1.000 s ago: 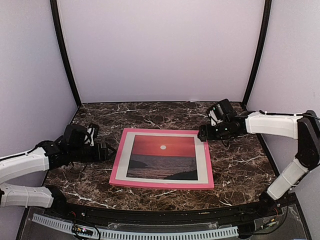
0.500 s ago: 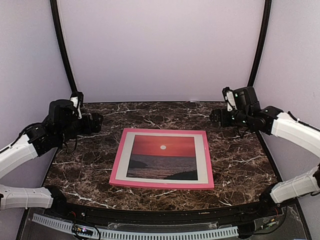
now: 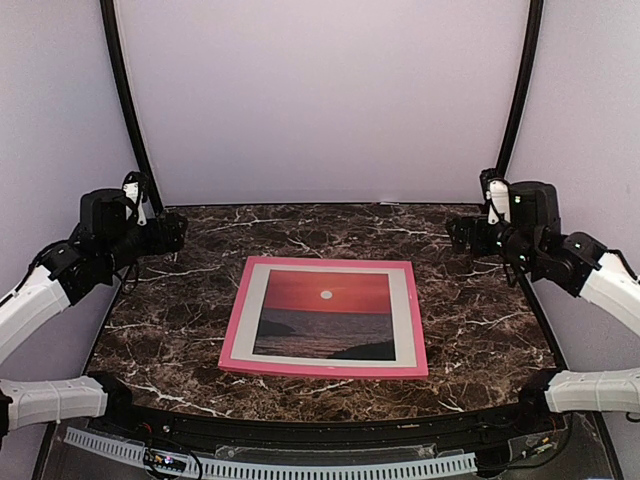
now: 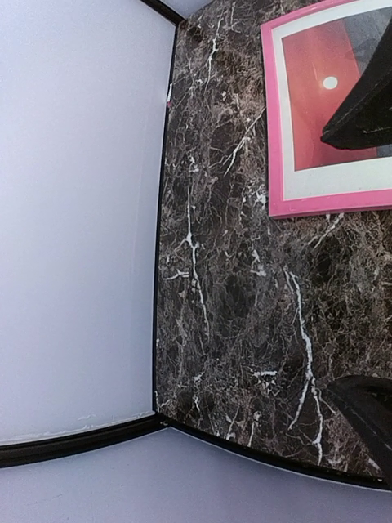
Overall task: Put the photo into the frame
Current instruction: Reset both arms
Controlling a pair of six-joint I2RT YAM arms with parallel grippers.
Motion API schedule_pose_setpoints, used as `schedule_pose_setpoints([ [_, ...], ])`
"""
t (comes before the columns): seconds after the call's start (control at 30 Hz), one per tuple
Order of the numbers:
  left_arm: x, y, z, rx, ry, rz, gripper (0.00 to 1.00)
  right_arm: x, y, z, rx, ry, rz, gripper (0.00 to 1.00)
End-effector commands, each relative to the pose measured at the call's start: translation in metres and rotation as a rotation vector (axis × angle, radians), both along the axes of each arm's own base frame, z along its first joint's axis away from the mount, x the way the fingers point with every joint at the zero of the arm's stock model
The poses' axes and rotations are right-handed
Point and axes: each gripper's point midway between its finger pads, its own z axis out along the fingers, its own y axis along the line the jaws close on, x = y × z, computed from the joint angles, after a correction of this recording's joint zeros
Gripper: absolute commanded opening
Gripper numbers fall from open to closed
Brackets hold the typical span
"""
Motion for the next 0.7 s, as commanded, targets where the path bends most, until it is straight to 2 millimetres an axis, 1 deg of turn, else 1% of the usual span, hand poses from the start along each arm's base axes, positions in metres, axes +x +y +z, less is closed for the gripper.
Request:
schedule_pose_setpoints([
  [0.0, -0.013, -0.002, 0.006, 0.0, -0.038, -0.057, 0.99, -0.007, -0.012, 0.0, -0.007, -0.034, -0.035, 0.99],
  [0.07, -0.019, -0.002, -0.005, 0.005, -0.024, -0.073, 0.99, -0.009, -0.016, -0.004, -0.014, -0.034, -0.047, 0.99],
  [0.2, -0.026, -0.001, -0.014, 0.012, -0.031, -0.086, 0.99, -0.009, -0.025, -0.012, -0.036, -0.034, -0.092, 0.99],
  [0.3, -0.027, 0.0, -0.011, 0.006, -0.058, -0.085, 0.99, -0.009, -0.033, -0.013, -0.054, -0.042, -0.131, 0.99],
  [0.67, -0.031, 0.0, -0.015, -0.01, -0.062, -0.09, 0.99, -0.009, -0.032, -0.01, -0.059, -0.048, -0.124, 0.99],
])
